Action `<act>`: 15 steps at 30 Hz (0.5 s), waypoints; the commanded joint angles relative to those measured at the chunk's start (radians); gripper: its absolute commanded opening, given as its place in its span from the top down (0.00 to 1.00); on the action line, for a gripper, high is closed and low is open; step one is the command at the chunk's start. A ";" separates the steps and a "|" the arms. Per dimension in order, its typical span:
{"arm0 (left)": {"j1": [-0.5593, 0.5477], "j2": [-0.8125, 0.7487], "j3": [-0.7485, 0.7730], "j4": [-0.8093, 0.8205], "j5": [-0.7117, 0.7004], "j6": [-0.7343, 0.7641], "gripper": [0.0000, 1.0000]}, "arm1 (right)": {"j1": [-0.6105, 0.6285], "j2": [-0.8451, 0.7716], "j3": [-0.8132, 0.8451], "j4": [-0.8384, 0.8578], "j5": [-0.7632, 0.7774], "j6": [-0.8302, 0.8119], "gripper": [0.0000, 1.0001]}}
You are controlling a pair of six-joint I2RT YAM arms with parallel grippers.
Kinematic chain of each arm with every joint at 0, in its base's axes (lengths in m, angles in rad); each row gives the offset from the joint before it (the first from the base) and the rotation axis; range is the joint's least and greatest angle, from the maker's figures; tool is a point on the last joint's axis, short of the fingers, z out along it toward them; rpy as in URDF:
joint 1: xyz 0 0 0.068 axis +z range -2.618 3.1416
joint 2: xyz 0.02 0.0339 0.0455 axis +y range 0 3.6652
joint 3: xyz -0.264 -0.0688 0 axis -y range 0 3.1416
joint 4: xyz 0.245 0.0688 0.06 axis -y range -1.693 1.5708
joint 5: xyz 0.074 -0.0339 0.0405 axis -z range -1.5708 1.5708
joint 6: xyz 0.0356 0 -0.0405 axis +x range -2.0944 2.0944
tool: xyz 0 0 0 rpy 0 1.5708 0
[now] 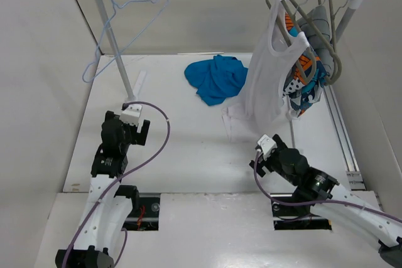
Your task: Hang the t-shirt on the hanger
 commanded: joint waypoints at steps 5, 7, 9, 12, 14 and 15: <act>0.004 -0.010 0.093 -0.030 0.066 0.021 0.00 | 0.003 0.245 0.122 0.163 -0.090 -0.154 0.00; 0.004 -0.001 0.129 -0.105 0.235 0.107 0.00 | 0.003 0.356 0.206 0.181 -0.129 -0.237 0.00; 0.004 -0.001 0.156 -0.172 0.358 0.222 0.00 | 0.003 0.537 0.317 0.203 -0.155 -0.324 0.00; 0.004 -0.001 0.166 -0.223 0.509 0.244 0.00 | 0.012 0.777 0.451 0.232 -0.204 -0.409 0.00; 0.004 -0.015 0.154 -0.208 0.510 0.250 0.00 | 0.012 0.897 0.606 0.241 -0.206 -0.472 0.00; 0.004 -0.024 0.141 -0.197 0.490 0.235 0.00 | 0.012 0.960 0.664 0.241 -0.206 -0.481 0.00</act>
